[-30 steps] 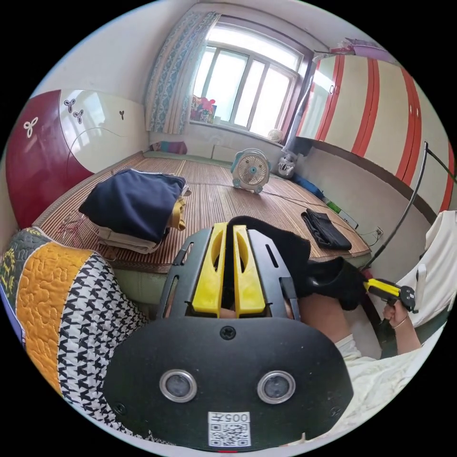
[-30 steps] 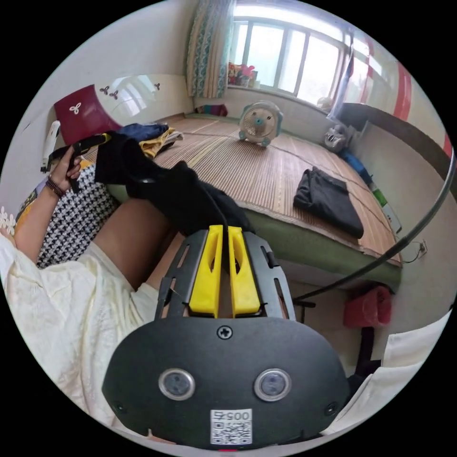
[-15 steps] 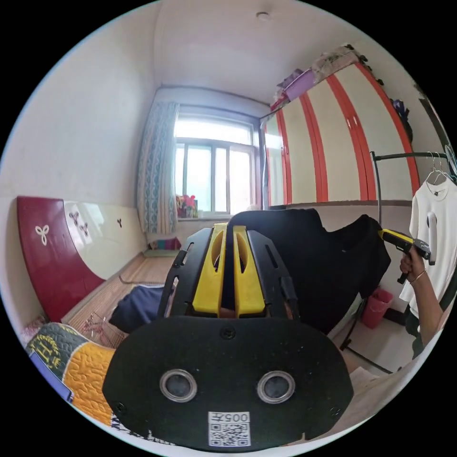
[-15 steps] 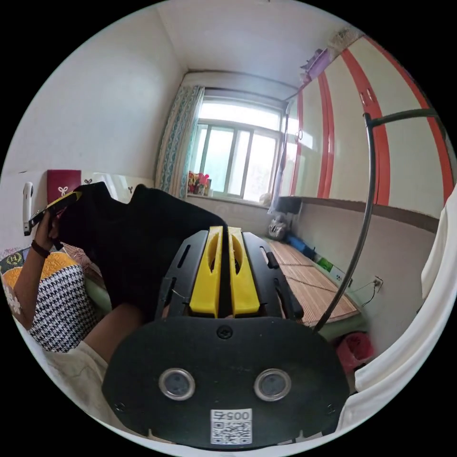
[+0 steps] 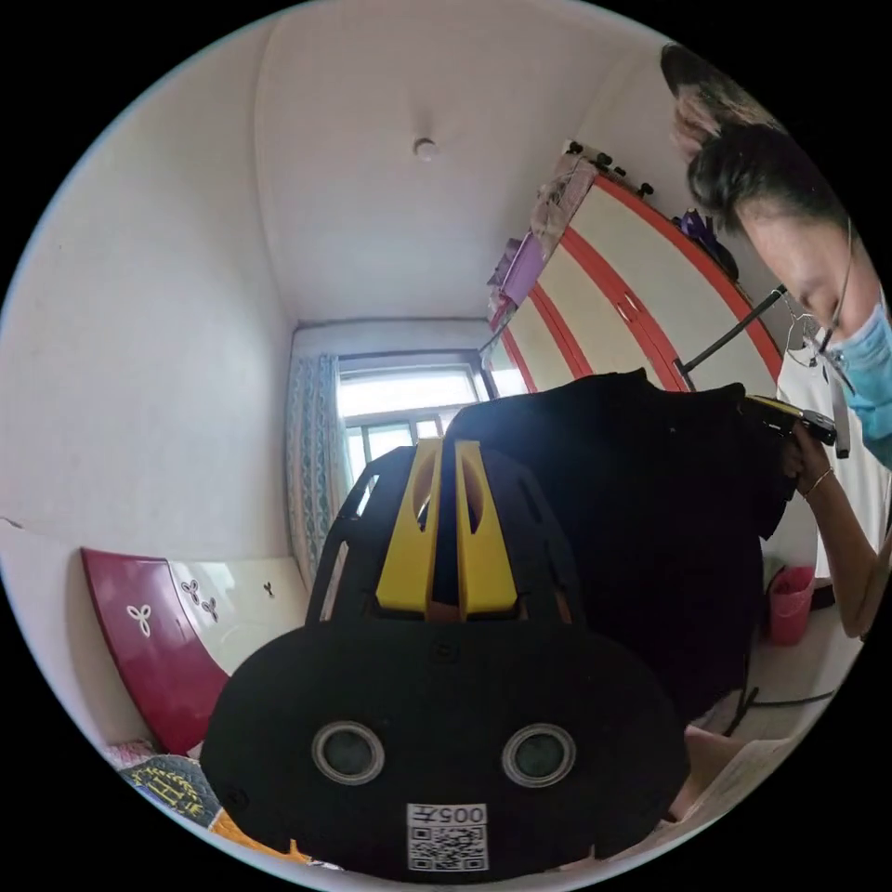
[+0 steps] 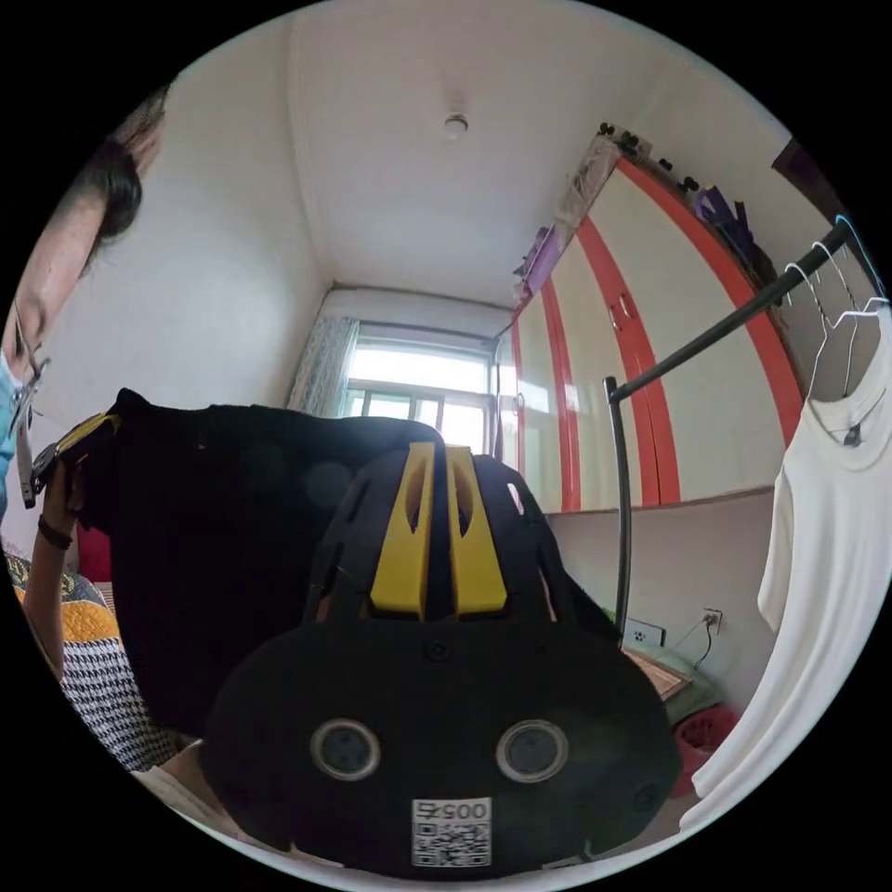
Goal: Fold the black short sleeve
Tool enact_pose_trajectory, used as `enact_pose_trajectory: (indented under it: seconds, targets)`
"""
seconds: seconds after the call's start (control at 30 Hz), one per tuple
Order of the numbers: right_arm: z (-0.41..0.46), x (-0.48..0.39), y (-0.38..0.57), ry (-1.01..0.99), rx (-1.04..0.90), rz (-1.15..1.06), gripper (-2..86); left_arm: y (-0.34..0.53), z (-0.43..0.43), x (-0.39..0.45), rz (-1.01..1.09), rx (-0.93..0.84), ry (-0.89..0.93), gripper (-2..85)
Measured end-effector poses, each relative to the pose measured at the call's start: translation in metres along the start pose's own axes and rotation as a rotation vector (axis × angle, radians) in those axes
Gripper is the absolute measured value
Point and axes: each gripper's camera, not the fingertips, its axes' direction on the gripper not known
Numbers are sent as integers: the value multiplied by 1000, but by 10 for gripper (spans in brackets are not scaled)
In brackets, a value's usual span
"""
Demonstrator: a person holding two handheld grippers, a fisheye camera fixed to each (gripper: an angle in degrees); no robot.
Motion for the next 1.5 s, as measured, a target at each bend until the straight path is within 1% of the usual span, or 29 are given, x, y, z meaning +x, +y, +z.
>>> enact_pose_trajectory:
  seconds: [0.13, 0.23, 0.43, 0.47, 0.5, 0.6, 0.77, 1.0, 1.1, 1.27, 1.37, 1.43, 1.47, 1.5]
  targets:
    - [9, -1, 2, -15, 12, 2, -12, 2, 10, -1, -13, -7, 16, 16]
    - [31, -5, 23, -38, -52, -2, -12, 22, 34, -4, -48, -85, 40, 17]
    - [103, -20, 91, -69, -265, -5, -12, 93, 108, -7, -103, -331, 87, 17]
    - [111, -22, 99, -69, -285, -7, -12, 111, 126, -6, -99, -394, 95, 17]
    - [126, -26, 115, -69, -327, -10, -12, 129, 144, -6, -99, -454, 97, 18]
    - [164, -39, 157, -73, -427, -26, -12, 173, 180, -7, -130, -555, 98, 18]
    - [220, -58, 240, -54, -570, -76, -11, 244, 219, -5, -199, -650, 101, 17]
    - [301, -73, 376, -92, -813, -14, -11, 359, 281, 1, -247, -868, 109, 17]
    - [333, -82, 420, -91, -870, -14, -11, 395, 309, -1, -265, -905, 120, 18]
    - [391, -95, 462, -85, -846, -30, -11, 437, 364, -5, -267, -881, 113, 20]
    - [449, -99, 478, -98, -818, -34, -11, 459, 419, -16, -269, -859, 148, 24]
    - [512, -101, 494, -100, -819, -13, -9, 474, 460, -24, -270, -847, 150, 28]
    - [530, -102, 501, -99, -818, -9, -9, 489, 489, -30, -275, -845, 143, 32]
    - [567, -105, 519, -101, -827, -3, -4, 507, 520, -33, -272, -856, 157, 38]
